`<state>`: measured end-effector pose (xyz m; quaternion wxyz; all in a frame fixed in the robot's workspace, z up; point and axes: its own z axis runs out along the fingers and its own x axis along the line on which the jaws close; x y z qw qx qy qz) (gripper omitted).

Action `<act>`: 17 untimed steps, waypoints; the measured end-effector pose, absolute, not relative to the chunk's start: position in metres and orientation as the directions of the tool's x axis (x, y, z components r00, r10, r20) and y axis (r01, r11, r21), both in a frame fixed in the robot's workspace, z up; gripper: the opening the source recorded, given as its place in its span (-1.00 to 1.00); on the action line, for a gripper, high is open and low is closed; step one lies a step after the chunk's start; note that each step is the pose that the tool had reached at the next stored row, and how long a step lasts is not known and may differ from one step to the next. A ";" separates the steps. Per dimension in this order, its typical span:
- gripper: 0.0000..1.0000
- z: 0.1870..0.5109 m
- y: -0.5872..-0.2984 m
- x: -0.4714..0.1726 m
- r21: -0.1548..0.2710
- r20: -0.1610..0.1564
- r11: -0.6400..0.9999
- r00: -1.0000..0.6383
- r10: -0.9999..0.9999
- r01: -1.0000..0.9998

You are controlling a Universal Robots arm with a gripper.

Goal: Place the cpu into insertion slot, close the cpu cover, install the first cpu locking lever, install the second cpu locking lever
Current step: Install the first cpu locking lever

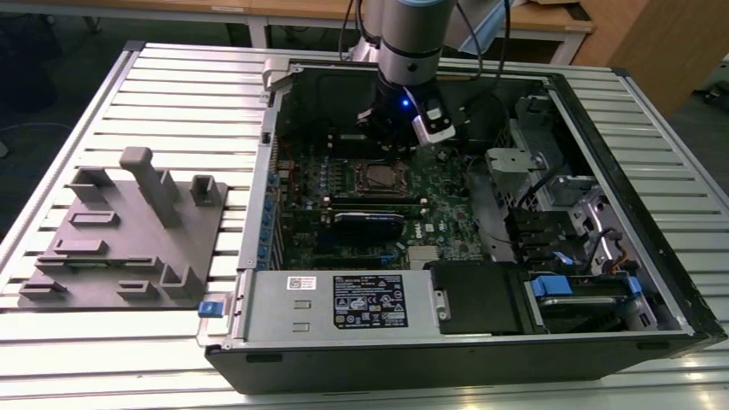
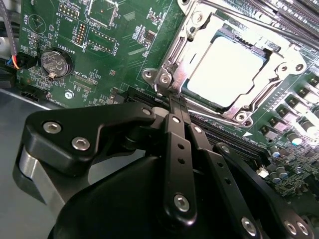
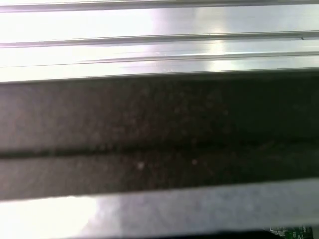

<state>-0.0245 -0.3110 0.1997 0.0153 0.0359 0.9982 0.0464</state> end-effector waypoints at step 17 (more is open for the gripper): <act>-0.79 0.197 -0.311 -0.024 0.064 -0.029 0.995 -0.997 0.072 0.070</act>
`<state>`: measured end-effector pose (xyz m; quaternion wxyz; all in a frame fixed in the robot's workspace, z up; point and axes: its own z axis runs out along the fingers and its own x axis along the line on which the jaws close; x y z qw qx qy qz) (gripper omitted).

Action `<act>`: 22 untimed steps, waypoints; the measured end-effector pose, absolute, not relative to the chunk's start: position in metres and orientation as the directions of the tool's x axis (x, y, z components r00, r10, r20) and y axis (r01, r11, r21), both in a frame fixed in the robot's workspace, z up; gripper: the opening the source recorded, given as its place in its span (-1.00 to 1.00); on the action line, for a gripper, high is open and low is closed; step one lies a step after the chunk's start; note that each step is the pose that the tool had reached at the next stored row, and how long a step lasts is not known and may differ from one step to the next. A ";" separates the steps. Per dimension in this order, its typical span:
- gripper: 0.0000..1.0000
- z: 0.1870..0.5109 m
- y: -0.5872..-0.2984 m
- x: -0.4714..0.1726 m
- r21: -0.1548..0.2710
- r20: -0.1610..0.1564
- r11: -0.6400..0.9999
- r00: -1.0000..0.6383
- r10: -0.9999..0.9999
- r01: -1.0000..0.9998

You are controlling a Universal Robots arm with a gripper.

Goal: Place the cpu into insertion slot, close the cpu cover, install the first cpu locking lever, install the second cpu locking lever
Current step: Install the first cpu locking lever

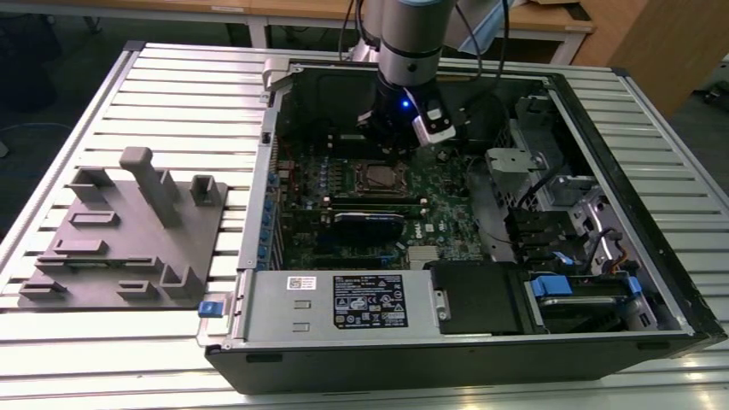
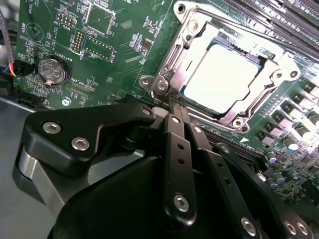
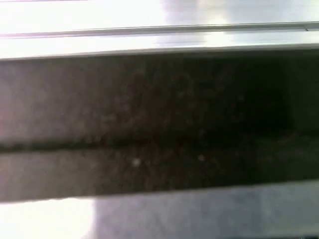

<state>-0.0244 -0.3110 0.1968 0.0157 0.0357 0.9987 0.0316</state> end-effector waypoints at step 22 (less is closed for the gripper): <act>-0.79 0.195 -0.311 -0.024 0.092 -0.026 0.993 -0.997 0.073 0.071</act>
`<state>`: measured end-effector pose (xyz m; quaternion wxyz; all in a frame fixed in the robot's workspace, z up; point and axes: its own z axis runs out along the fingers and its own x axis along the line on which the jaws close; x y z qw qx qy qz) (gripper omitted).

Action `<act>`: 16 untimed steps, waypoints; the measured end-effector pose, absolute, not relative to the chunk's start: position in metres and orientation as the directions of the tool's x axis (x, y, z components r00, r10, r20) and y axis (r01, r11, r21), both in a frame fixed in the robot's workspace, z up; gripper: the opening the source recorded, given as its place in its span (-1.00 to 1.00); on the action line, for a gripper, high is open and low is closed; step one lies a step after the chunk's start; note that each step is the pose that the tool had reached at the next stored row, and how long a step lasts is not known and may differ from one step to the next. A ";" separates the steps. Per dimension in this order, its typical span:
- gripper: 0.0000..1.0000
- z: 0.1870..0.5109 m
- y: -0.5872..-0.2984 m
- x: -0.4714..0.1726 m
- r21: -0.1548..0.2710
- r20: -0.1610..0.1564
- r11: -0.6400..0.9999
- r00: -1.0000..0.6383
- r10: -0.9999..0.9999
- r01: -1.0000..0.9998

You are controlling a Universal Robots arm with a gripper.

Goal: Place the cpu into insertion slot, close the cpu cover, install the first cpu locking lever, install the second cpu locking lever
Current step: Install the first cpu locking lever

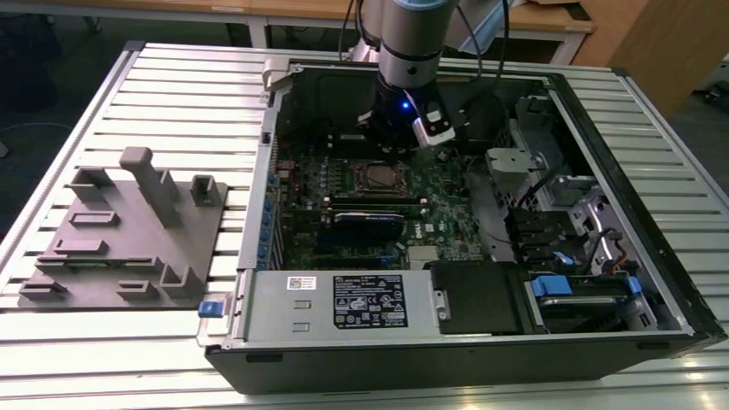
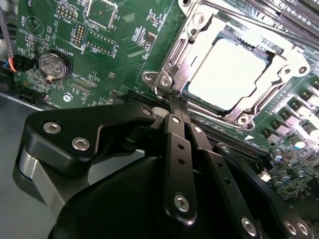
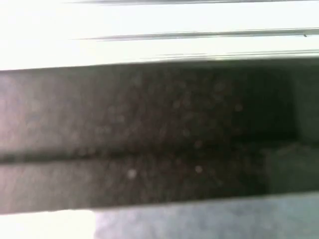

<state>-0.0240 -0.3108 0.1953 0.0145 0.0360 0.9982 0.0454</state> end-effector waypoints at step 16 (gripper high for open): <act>-0.79 0.204 -0.315 -0.024 0.090 -0.025 0.993 -0.997 0.073 0.071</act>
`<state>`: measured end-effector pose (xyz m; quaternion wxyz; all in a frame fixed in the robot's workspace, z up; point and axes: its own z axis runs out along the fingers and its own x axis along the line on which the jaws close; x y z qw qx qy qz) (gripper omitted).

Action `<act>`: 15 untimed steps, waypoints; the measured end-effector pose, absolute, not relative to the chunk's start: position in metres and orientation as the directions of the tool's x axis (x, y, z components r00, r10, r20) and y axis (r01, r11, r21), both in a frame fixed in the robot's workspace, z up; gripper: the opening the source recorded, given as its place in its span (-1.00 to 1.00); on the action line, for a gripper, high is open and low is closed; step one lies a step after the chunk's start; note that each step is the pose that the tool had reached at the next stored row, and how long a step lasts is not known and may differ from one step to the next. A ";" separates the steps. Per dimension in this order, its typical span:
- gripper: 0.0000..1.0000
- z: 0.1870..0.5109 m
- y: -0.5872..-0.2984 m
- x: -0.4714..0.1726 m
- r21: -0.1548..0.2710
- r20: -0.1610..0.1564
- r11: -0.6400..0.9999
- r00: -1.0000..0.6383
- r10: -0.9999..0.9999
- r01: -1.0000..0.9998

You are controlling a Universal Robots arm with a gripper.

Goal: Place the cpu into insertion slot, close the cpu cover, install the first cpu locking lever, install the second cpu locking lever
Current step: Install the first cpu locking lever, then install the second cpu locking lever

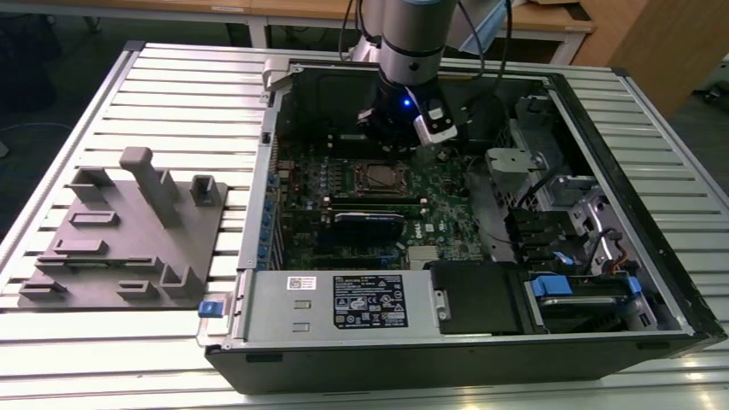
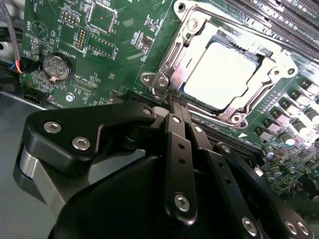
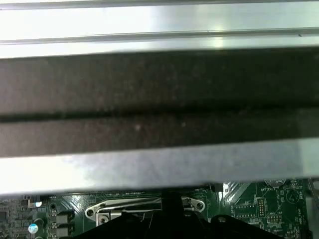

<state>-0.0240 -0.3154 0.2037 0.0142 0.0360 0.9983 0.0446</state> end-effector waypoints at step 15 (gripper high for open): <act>-0.79 0.209 -0.317 -0.024 0.089 -0.025 0.994 -0.997 0.073 0.071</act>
